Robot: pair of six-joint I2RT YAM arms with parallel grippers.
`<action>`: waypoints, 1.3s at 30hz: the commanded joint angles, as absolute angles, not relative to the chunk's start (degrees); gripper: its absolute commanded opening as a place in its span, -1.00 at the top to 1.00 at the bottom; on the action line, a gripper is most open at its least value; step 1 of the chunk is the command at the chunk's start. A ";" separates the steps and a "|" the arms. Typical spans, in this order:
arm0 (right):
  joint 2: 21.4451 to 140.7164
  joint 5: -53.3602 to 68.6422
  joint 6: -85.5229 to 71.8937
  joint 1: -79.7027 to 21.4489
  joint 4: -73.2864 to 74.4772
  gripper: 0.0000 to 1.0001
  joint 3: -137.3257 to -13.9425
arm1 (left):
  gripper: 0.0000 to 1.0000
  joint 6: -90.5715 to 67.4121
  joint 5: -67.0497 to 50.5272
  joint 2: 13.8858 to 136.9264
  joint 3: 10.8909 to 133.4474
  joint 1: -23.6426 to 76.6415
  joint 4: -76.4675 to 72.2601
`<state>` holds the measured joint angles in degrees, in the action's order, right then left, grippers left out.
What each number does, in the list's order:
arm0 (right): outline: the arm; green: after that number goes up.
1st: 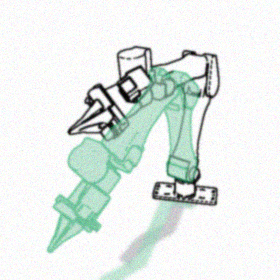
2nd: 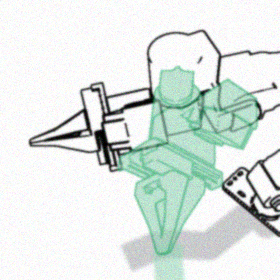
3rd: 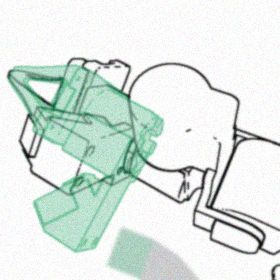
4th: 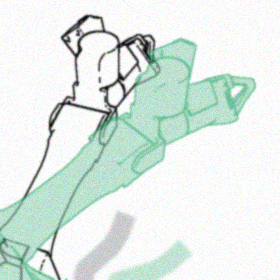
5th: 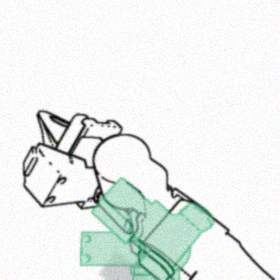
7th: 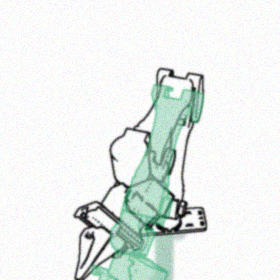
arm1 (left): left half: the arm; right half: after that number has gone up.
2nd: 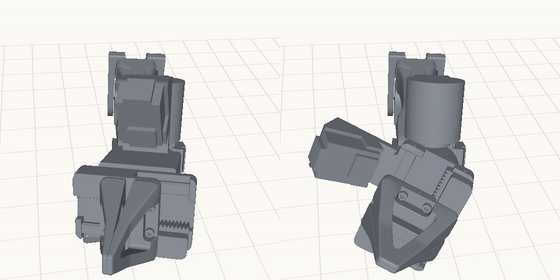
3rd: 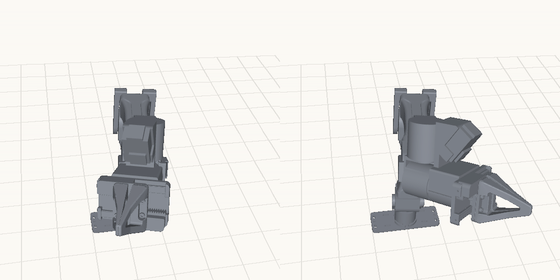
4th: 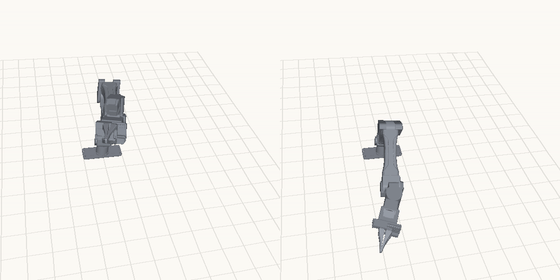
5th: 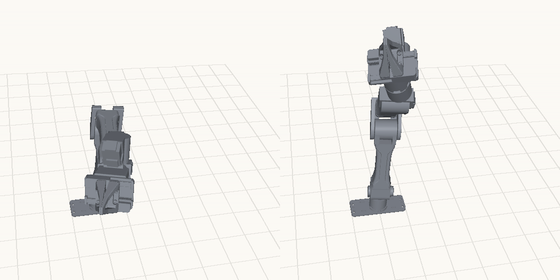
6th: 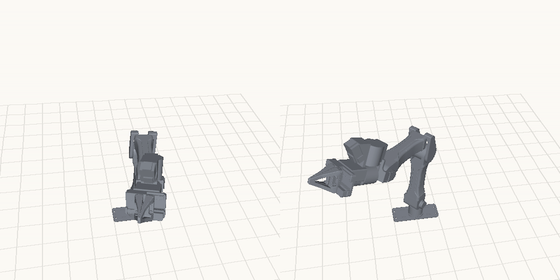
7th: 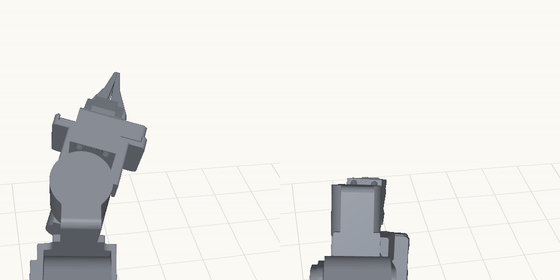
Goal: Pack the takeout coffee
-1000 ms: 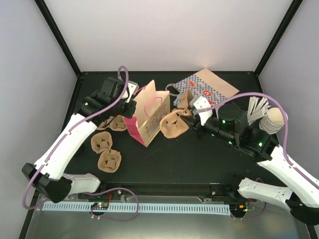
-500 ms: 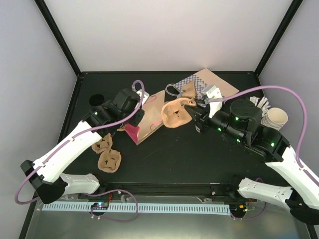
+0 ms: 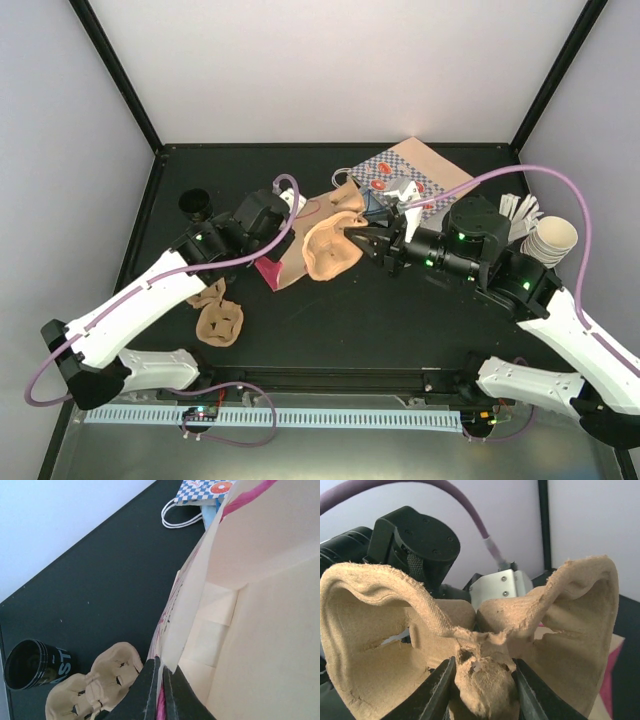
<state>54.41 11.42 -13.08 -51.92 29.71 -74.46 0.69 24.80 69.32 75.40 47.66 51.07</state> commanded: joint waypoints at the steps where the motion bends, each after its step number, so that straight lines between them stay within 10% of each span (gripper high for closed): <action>1: 53.91 18.69 -17.60 -51.66 22.57 0.38 -72.44 | 0.97 1.49 25.10 65.99 75.17 48.08 48.01; 39: 54.15 26.88 -32.54 -50.71 14.24 0.44 -60.28 | 0.97 3.21 12.68 56.18 70.75 48.08 41.71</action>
<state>55.31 27.59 -31.16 -51.00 12.71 -61.87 2.83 14.72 57.93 70.24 47.77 44.03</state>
